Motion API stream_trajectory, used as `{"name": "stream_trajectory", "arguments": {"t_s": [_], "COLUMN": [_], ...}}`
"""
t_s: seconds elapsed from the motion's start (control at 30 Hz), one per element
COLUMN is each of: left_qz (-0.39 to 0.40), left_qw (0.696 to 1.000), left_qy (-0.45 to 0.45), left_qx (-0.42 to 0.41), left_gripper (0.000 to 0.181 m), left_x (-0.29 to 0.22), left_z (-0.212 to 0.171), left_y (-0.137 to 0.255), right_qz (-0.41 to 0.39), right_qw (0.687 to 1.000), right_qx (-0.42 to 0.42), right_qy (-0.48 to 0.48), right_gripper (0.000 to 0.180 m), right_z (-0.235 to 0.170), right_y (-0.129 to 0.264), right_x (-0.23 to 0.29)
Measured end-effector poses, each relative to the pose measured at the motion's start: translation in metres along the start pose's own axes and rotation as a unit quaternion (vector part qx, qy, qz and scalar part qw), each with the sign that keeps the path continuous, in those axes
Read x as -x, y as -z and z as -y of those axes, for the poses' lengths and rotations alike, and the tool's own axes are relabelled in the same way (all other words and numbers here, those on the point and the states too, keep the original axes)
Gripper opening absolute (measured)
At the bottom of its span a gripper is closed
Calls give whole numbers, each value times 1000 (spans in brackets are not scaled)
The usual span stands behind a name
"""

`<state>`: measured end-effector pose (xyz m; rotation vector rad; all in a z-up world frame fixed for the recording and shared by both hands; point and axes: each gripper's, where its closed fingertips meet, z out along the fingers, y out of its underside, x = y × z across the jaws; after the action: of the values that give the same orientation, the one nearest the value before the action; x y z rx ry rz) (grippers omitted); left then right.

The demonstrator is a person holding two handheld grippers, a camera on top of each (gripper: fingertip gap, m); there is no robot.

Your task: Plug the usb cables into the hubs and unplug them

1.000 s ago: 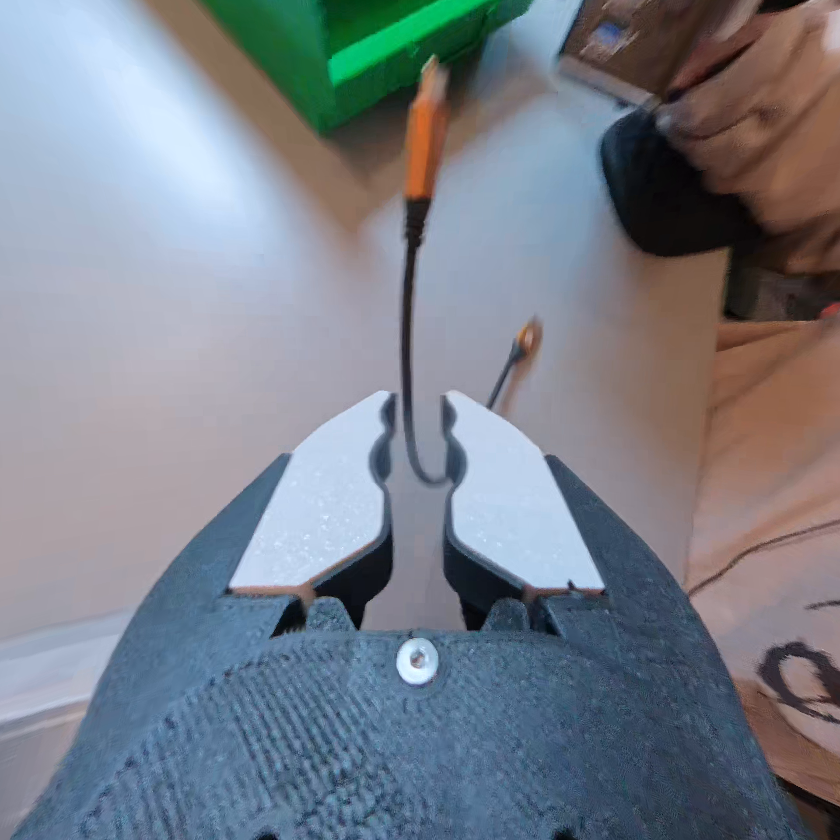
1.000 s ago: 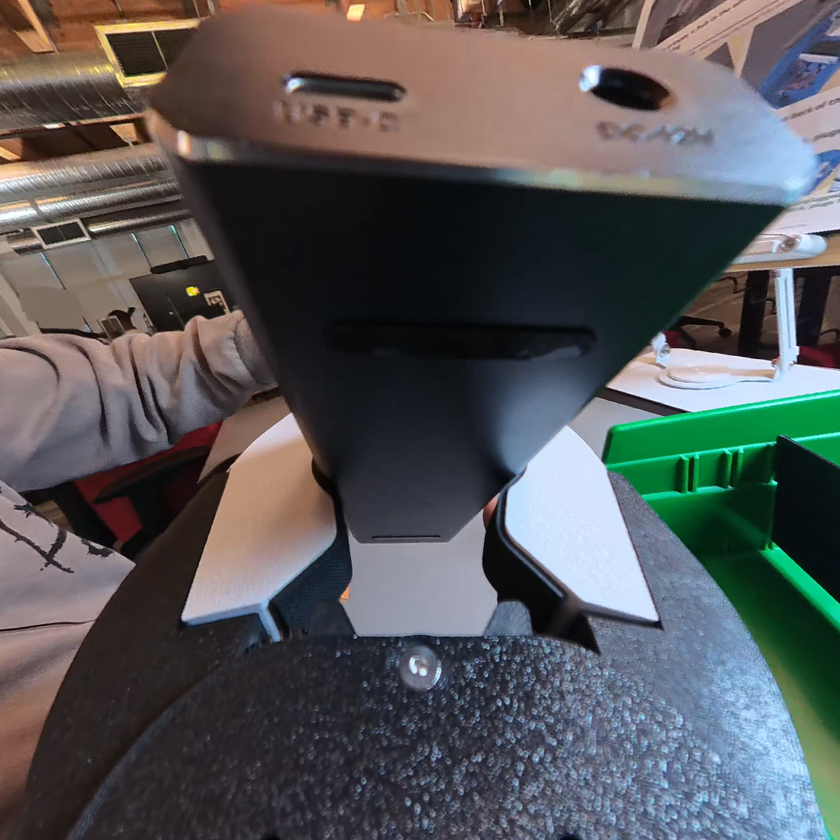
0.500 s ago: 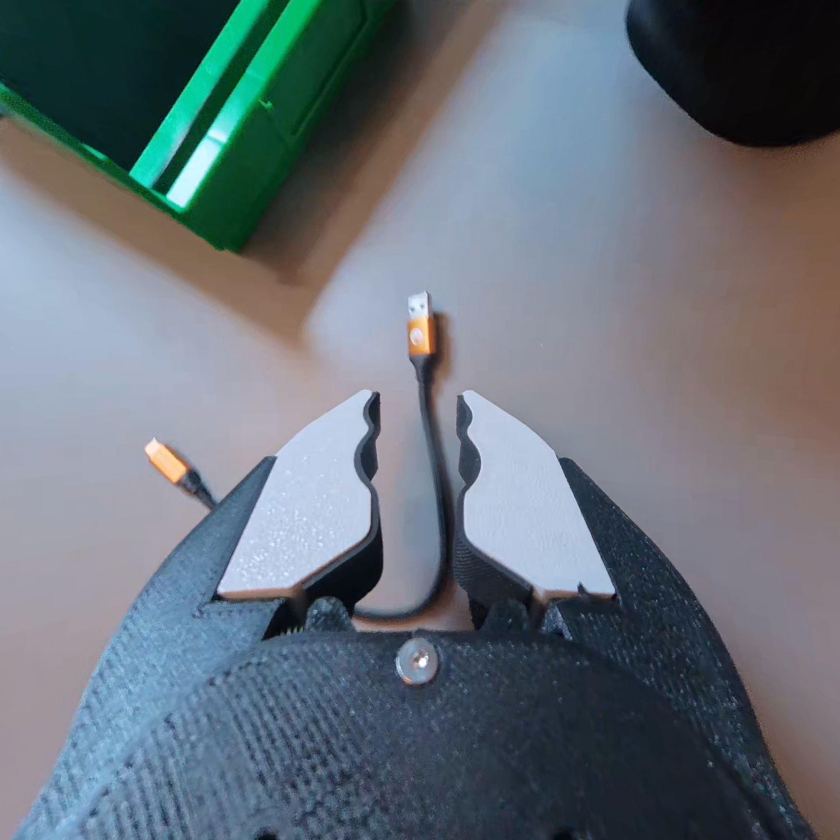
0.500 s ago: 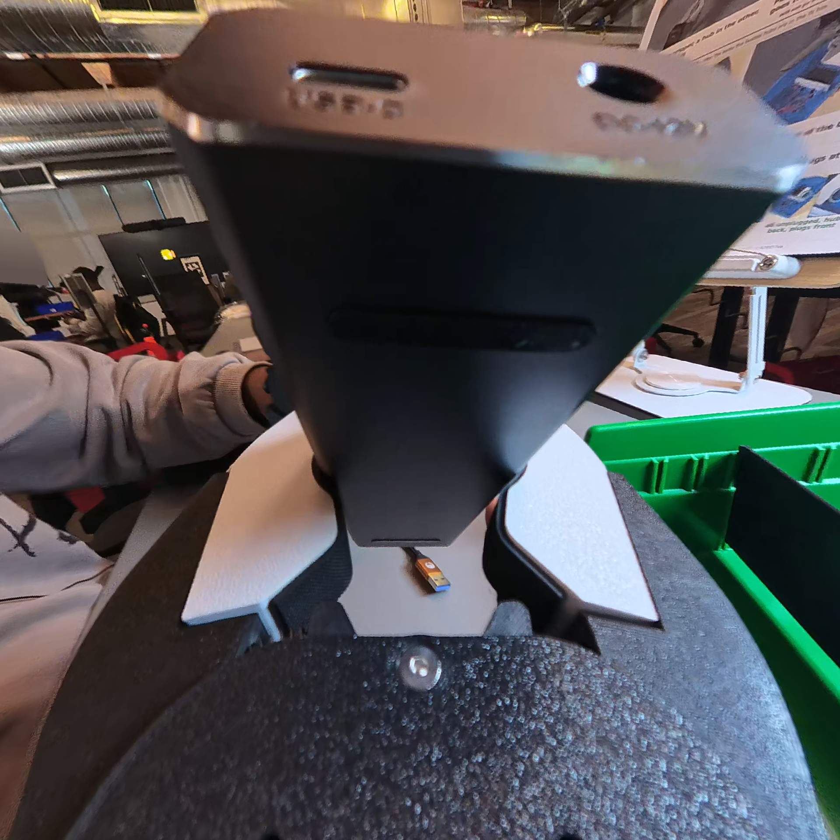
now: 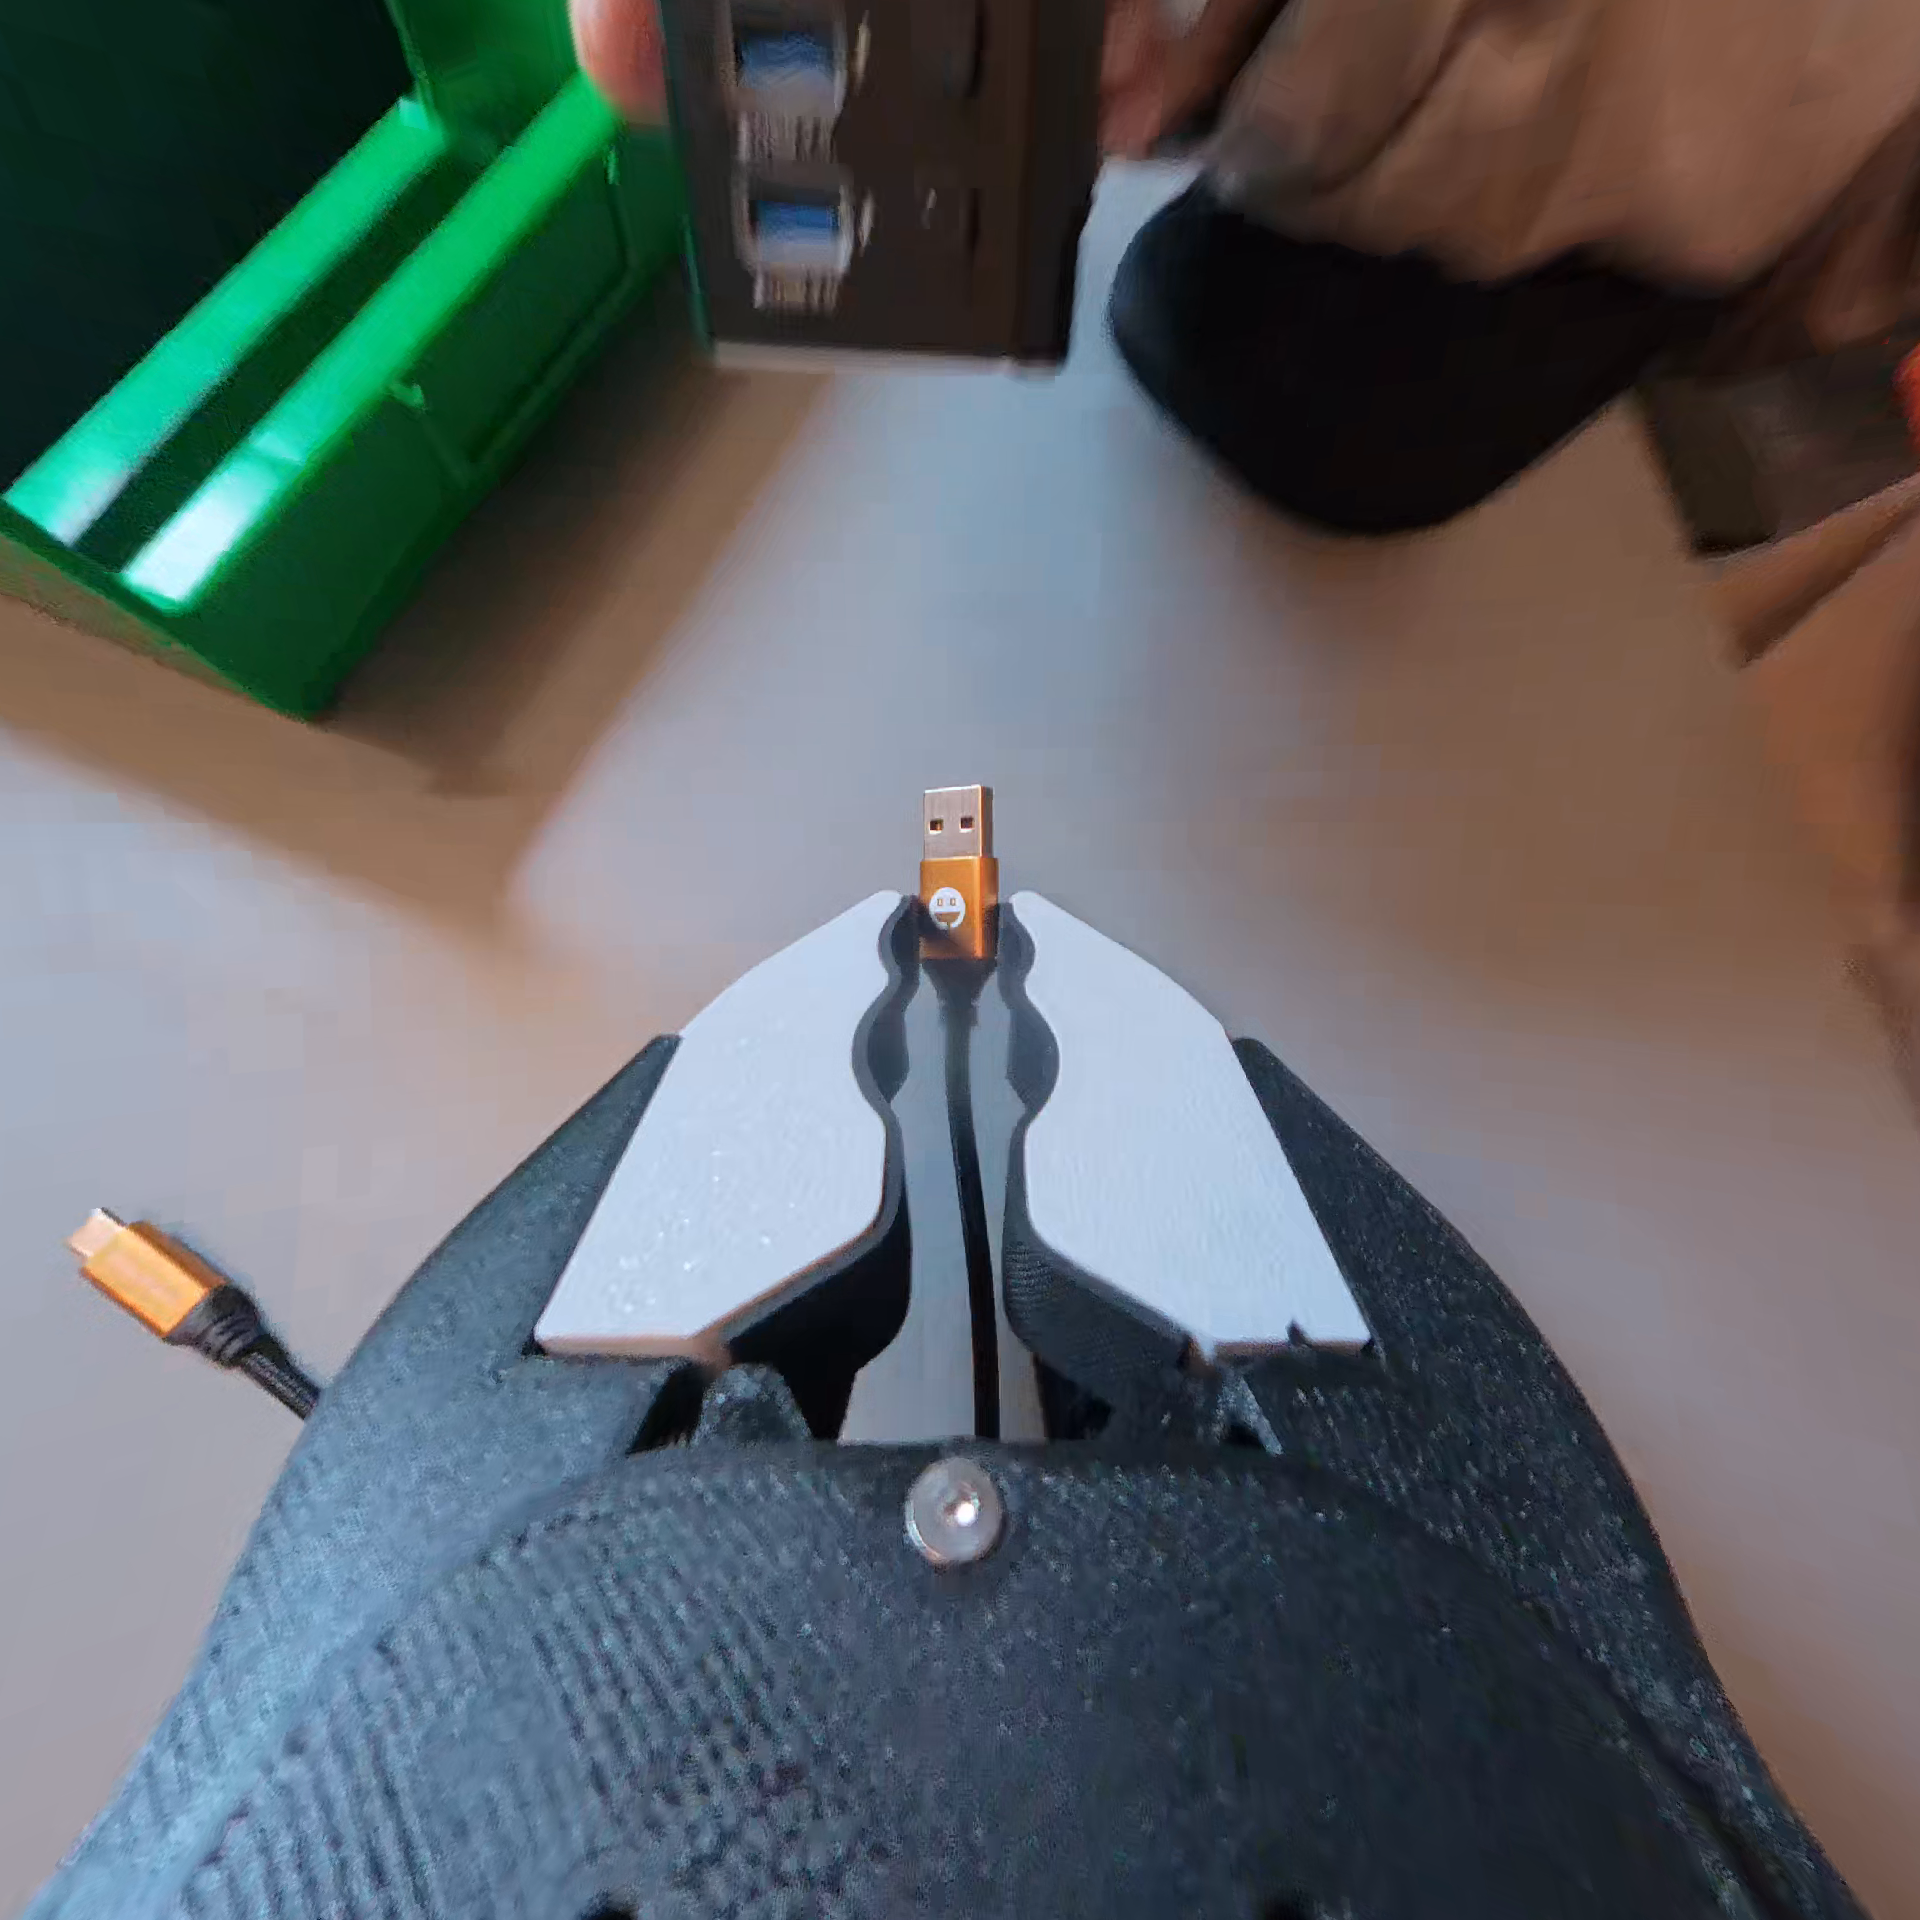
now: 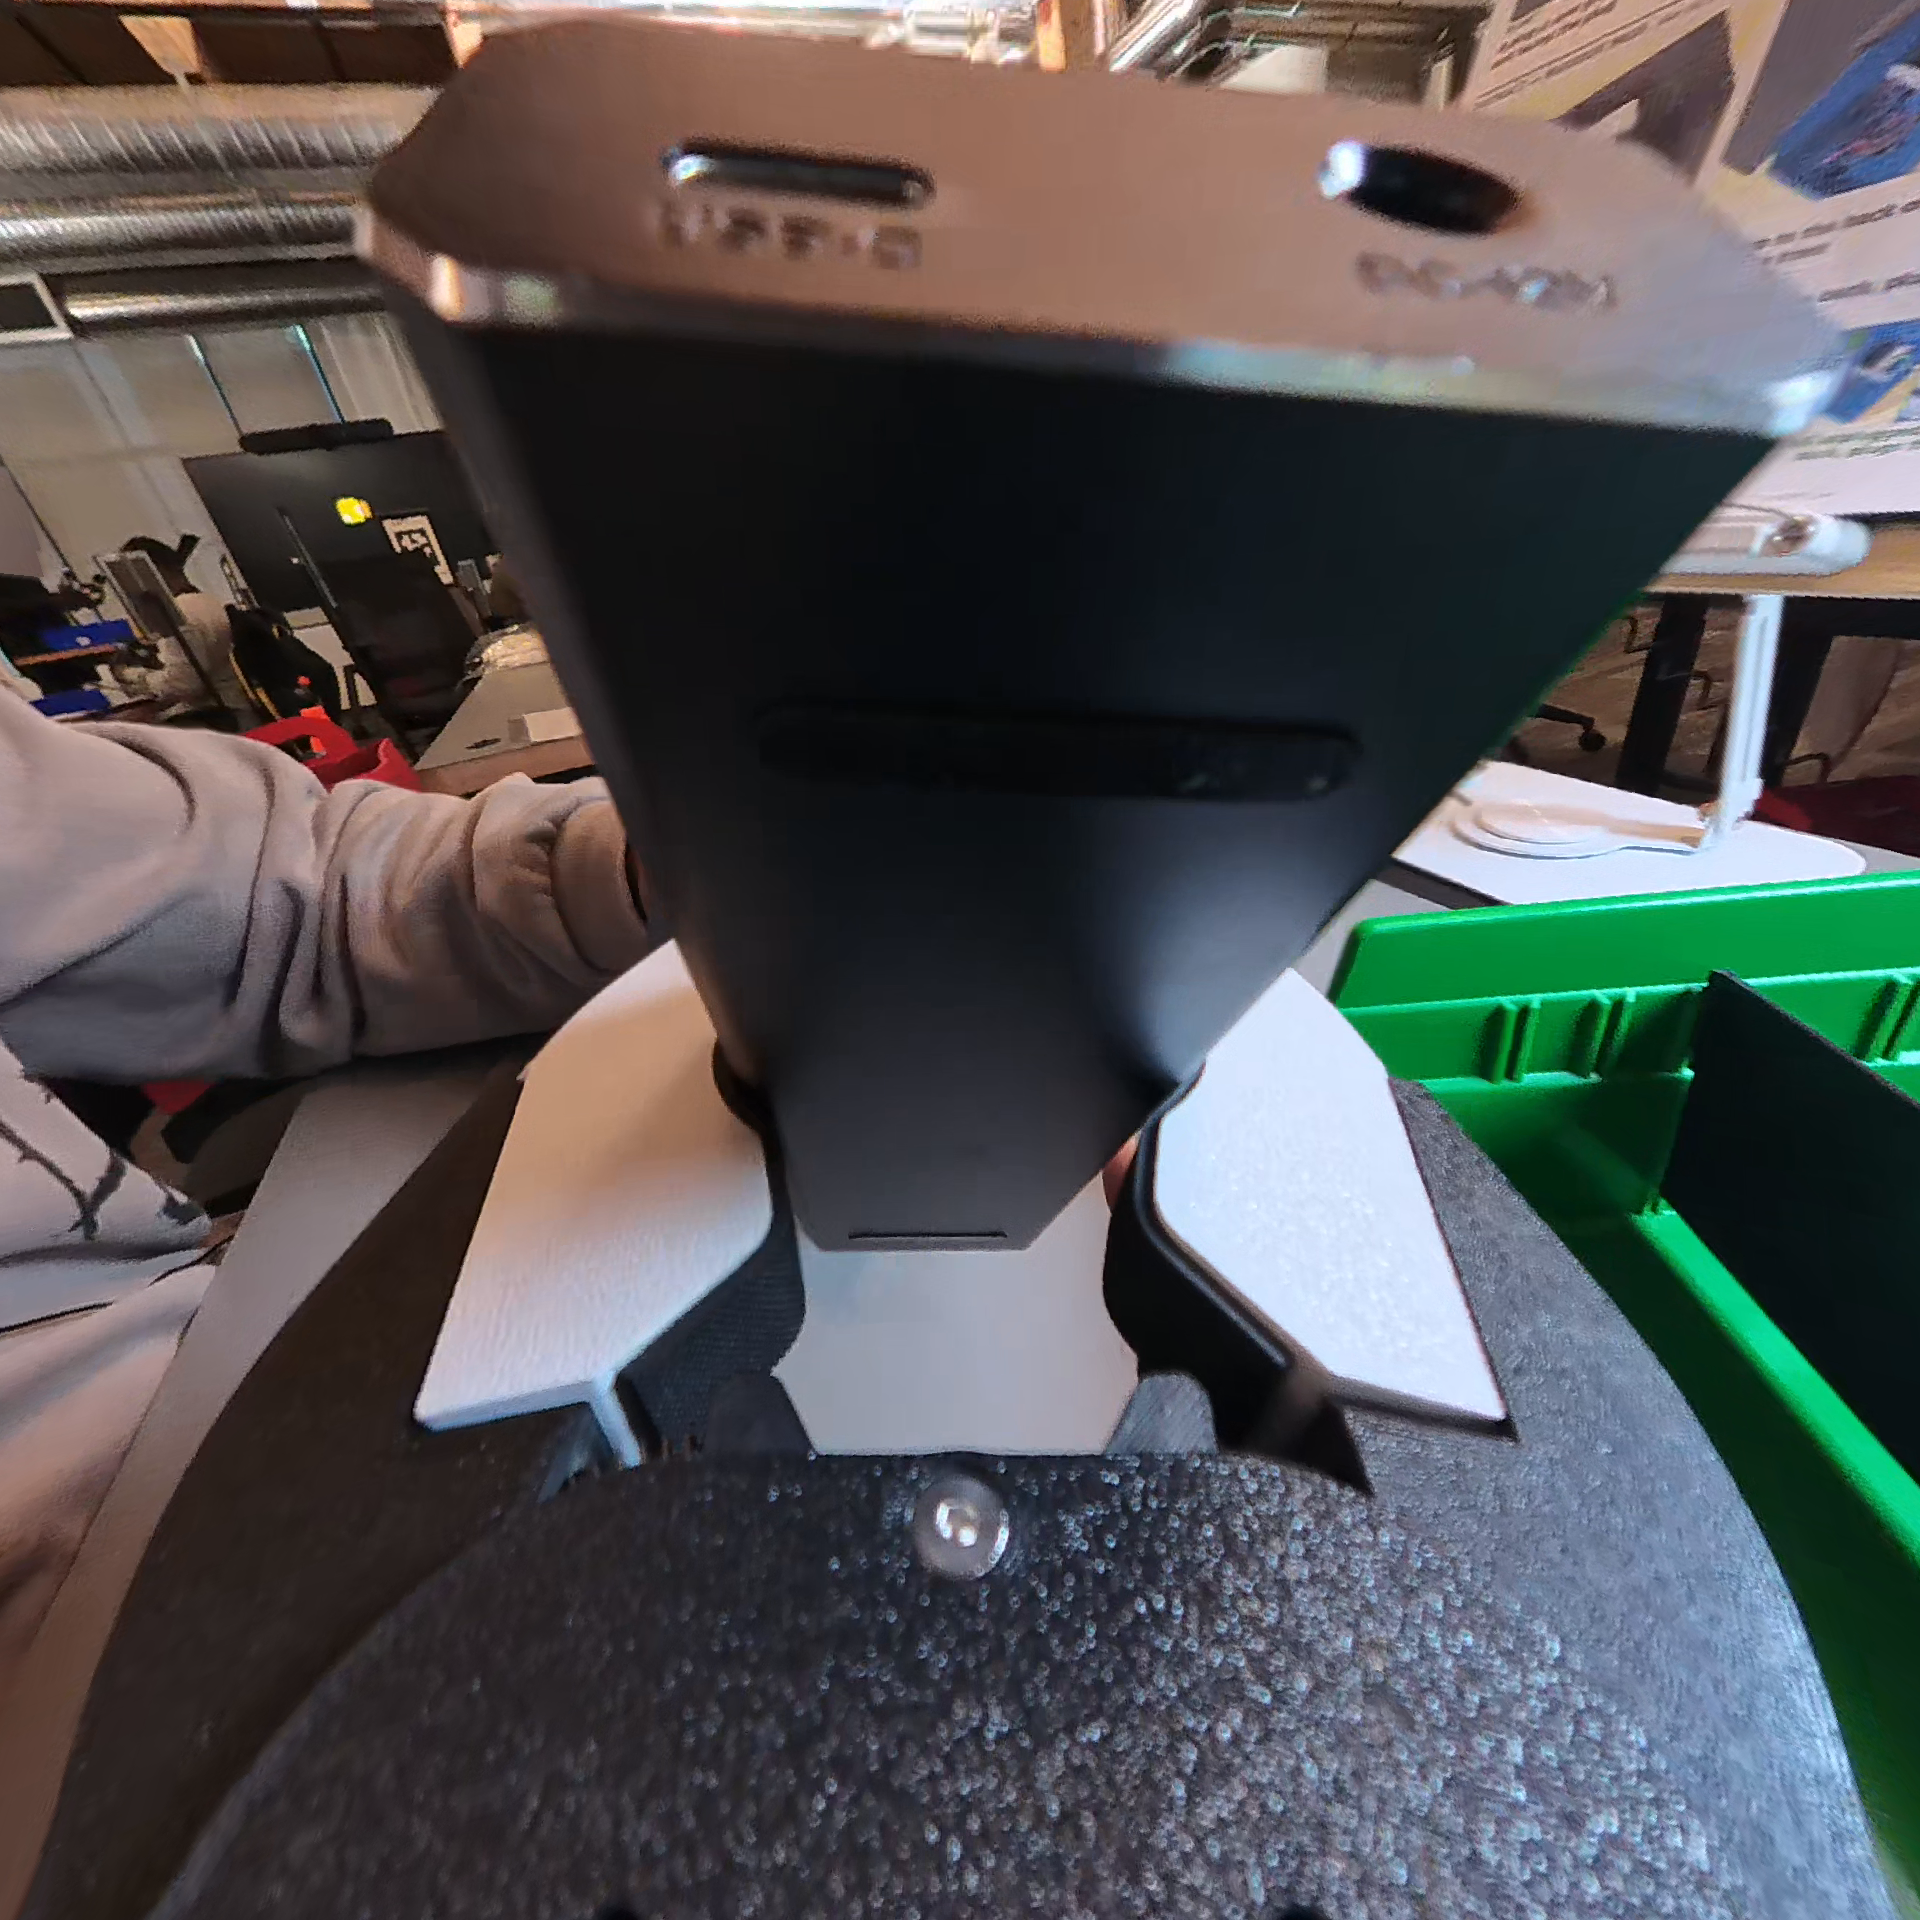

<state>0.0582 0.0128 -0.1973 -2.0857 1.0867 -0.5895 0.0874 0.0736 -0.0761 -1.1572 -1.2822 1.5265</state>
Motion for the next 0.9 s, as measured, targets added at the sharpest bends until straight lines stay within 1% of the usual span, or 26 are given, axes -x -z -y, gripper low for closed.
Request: {"name": "stream_trajectory", "arguments": {"t_s": [0.07, 0.17, 0.37, 0.47, 0.57, 0.67, 0.8, 0.9], "left_qz": [-17, -10, 41, 70, 88, 82, 64, 68], "left_qw": [999, 996, 991, 987, 986, 986, 987, 986], "left_qy": [6, -9, -45, -61, -73, -70, -54, -49], "left_qx": [-47, -91, -122, -129, -125, -127, -140, -147], "left_gripper": [15, 15, 14, 13, 11, 10, 8, 8], "left_x": [-12, -21, -24, -27, -31, -35, -36, -32], "left_z": [14, 35, 62, 71, 73, 71, 69, 68], "left_y": [17, 42, 75, 87, 90, 87, 84, 88], "right_qz": [11, 23, 51, 83, 154, 211, 218, 224], "right_qw": [1000, 1000, 999, 996, 988, 976, 974, 973], "right_qx": [6, 13, -2, -18, -29, -38, -22, -18], "right_qy": [7, 15, 11, 8, -14, -47, -51, -55], "right_gripper": [72, 72, 72, 72, 72, 72, 72, 72], "right_z": [-3, -7, -4, 0, 4, 7, 0, -2], "right_y": [-3, -6, -8, -7, -3, 0, -3, -3], "right_x": [6, 13, 25, 36, 56, 71, 74, 75]}}
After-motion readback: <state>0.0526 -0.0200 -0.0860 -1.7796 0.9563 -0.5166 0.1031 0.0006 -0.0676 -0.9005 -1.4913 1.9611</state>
